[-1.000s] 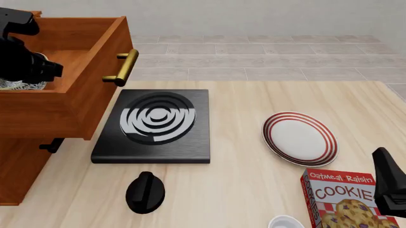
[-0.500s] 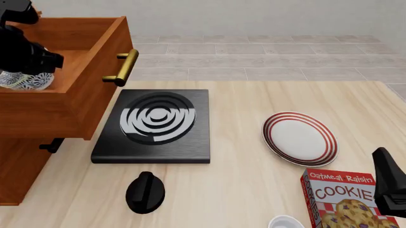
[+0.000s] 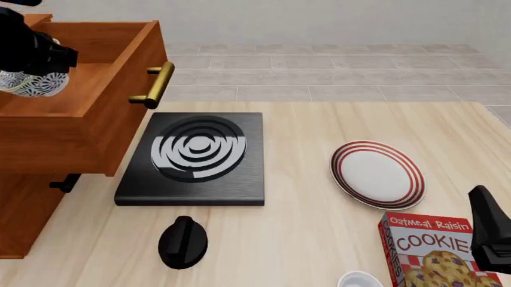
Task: Pick the akita bowl in the top layer of the wooden cabinet and place it on the plate.
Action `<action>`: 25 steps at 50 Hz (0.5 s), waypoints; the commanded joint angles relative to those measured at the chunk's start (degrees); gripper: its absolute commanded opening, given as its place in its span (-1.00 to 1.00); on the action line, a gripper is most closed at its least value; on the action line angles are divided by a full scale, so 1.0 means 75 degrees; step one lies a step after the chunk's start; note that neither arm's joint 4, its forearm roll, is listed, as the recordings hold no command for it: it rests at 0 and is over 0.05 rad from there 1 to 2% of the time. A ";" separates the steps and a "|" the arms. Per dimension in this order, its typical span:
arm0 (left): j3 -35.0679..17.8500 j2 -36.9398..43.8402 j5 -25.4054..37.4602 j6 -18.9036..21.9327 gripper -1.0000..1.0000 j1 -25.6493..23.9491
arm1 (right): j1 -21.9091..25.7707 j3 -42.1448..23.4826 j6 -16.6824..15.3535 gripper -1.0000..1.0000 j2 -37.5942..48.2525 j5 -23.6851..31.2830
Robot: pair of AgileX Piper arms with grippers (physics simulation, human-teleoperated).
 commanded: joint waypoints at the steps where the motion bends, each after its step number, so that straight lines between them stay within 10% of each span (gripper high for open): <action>1: -0.0358 -0.0026 0.0076 -0.0023 -1.00 -0.0163 | 0.0005 0.0000 -0.0005 1.00 0.0000 0.0003; 25: -0.1426 0.0021 0.0145 0.0005 -1.00 -0.0561 | -0.0015 -0.0020 -0.0021 1.00 0.0002 0.0002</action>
